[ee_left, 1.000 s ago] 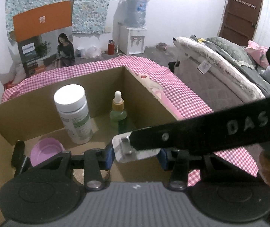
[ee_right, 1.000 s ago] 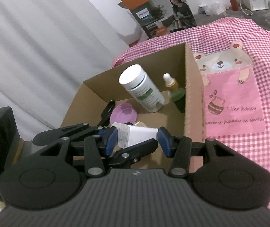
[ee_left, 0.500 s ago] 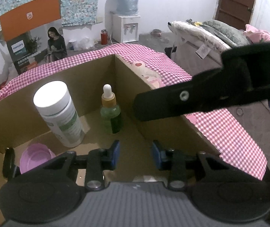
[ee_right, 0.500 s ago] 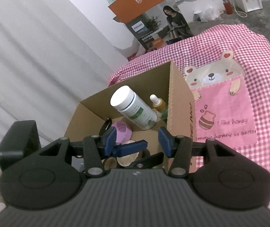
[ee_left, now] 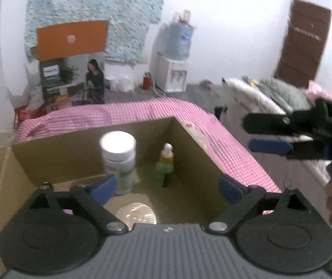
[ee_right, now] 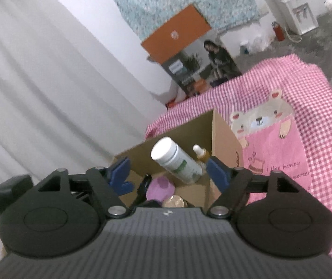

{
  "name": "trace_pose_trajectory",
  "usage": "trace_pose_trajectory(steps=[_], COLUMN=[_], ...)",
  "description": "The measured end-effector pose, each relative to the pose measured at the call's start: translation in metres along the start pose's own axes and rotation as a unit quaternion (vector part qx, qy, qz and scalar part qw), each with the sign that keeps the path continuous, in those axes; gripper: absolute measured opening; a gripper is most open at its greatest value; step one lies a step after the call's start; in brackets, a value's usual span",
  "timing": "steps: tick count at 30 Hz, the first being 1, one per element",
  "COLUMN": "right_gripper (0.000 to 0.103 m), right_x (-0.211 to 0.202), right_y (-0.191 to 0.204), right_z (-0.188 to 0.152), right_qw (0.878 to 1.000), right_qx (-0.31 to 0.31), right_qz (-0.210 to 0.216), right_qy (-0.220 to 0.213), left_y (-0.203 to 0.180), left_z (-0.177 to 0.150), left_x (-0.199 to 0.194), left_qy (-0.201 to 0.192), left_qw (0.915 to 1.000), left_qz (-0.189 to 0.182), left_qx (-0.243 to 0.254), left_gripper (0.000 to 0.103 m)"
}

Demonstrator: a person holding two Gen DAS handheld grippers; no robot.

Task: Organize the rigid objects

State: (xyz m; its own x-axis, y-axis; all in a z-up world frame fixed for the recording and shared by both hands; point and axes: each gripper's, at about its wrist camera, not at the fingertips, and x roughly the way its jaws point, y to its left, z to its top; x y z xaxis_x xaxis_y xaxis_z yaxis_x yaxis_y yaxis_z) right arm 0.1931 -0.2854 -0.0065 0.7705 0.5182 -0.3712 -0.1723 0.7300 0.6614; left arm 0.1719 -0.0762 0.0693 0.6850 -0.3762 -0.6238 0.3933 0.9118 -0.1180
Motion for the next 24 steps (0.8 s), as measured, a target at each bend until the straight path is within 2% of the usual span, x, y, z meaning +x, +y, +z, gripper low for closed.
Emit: trace_pose_trajectory(steps=[2,7,13,15,19,24], right_gripper=[0.081,0.087,0.092,0.097,0.101,0.102], right_x=[-0.007,-0.018,-0.016,-0.013,-0.015,-0.018], right_y=[0.003,0.009,0.029,0.043,0.069,0.103], right_z=[-0.003,-0.014,-0.038,-0.046,-0.055,-0.06], right_qw=[1.0,1.0,0.998,0.996,0.982,0.957], right_qx=[0.002,0.005,-0.032,-0.068,-0.146,-0.226], right_qz=[0.0,-0.008,-0.041,-0.06,-0.113,-0.175], right_qy=[-0.013,-0.026,-0.018,-0.011,-0.025,-0.051], left_y=[0.006,0.017,0.024,0.024,0.024,0.023], left_z=[-0.001,-0.008,-0.022,-0.026,-0.036,-0.037], left_x=[-0.014,-0.04,-0.052,-0.052,-0.055,-0.062], left_qy=[-0.01,-0.02,0.001,0.023,0.031,0.024], left_qw=[0.9998,0.9983,0.994,0.9896,0.9831,0.9841], left_qz=[0.008,0.036,0.091,0.125,0.165,0.164], left_qx=[-0.014,-0.042,-0.06,-0.068,-0.073,-0.065], left_gripper=[0.103,0.103,0.103,0.103,0.103,0.103])
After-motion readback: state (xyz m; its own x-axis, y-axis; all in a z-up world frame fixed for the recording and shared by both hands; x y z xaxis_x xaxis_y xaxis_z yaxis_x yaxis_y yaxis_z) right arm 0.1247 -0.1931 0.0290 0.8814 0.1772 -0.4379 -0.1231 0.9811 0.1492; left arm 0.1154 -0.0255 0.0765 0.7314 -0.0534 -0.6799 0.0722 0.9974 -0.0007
